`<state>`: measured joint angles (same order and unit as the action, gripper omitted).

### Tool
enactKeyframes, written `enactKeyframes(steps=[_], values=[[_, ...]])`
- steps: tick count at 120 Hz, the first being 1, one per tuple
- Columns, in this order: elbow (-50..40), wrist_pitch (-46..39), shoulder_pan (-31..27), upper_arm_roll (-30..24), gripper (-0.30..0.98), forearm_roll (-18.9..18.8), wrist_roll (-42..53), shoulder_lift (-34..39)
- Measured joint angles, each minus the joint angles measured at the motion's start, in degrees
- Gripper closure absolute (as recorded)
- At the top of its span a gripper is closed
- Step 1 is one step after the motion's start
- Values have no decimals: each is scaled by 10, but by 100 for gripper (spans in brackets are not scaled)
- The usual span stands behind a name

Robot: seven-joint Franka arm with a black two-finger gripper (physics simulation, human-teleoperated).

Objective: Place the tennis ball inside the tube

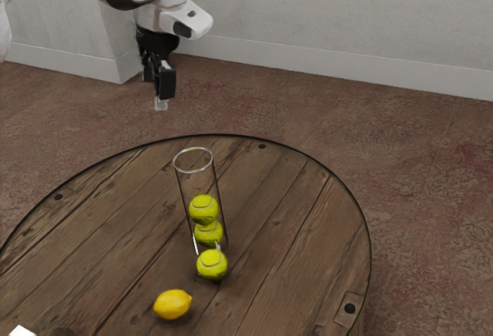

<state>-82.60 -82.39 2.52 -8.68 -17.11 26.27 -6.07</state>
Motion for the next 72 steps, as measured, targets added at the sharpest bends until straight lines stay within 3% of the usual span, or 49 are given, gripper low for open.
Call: enactKeyframes(steps=[16,32,36,42,46,61,72], values=[[-13,-18,4,-2,0,25,24,4],[-170,-61,-26,-10,0,136,39,98],[-206,-68,-93,-67,0,171,38,120],[-232,-80,-260,-219,0,221,36,143],[-253,-93,-329,-283,0,252,35,156],[-365,-162,-498,-439,0,357,30,228],[-444,-239,-542,-497,0,419,25,253]])
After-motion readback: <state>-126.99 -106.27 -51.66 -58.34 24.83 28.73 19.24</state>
